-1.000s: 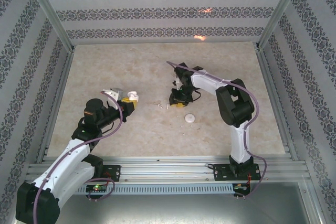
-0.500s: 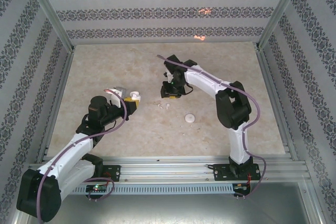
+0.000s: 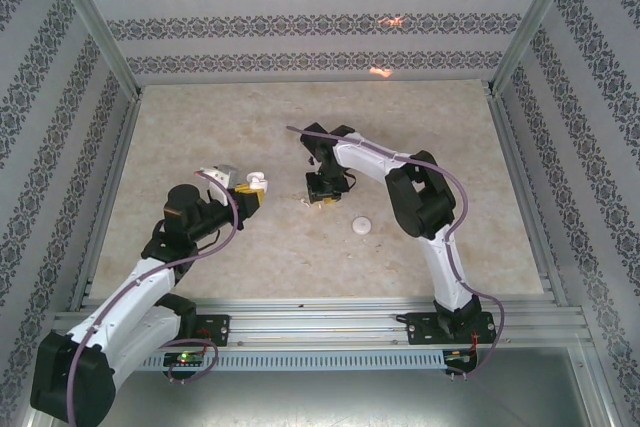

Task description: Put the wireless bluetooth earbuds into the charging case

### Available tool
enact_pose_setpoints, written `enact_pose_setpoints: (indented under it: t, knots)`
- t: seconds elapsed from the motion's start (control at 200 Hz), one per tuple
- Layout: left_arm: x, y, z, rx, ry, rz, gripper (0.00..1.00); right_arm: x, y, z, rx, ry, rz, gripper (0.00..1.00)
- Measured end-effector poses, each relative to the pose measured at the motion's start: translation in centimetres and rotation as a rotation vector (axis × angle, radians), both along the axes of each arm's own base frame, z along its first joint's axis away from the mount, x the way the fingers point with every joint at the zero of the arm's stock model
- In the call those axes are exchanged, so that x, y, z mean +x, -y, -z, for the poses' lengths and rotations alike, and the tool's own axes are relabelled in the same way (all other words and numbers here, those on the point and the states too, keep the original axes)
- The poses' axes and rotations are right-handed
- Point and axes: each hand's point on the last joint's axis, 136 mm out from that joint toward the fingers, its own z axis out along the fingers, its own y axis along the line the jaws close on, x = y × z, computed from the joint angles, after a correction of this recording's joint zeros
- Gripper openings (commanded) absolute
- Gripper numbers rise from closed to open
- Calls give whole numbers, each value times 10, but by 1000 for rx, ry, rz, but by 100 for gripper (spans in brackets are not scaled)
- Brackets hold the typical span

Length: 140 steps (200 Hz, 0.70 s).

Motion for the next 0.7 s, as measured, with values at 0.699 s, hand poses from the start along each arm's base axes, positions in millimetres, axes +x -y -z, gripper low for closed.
enact_pose_setpoints:
  t: [0.699]
  knots:
    - [-33, 28, -5, -78, 114, 243, 0, -9, -2, -7, 42, 6, -34, 6]
